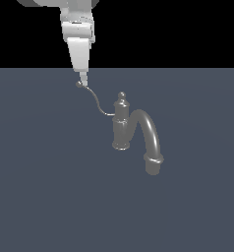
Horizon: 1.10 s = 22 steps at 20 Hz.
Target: Turn on the faucet by rotating a designated handle.
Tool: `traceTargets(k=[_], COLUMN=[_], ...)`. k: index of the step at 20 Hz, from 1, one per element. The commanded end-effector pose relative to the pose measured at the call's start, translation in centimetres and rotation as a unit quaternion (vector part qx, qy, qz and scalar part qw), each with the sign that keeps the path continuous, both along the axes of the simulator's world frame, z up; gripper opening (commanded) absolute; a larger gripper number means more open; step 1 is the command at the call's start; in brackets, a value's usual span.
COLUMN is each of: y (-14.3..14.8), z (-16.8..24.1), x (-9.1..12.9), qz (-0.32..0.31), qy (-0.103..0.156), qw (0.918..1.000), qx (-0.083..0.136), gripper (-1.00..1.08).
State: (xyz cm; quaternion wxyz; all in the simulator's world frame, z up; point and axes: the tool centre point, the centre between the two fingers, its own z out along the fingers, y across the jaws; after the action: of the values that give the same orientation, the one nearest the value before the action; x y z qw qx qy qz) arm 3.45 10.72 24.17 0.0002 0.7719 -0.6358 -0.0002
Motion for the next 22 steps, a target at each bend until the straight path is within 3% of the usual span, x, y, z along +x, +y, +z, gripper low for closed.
traceTargets(k=[1,22], y=[0.0,-1.3], z=[0.0,0.0], x=[0.0,-6.1], qz=[-0.001,-0.001], qy=[0.000,0.000], qw=[1.0000,1.0000], qx=[0.000,0.000], gripper=[-1.00,-1.00])
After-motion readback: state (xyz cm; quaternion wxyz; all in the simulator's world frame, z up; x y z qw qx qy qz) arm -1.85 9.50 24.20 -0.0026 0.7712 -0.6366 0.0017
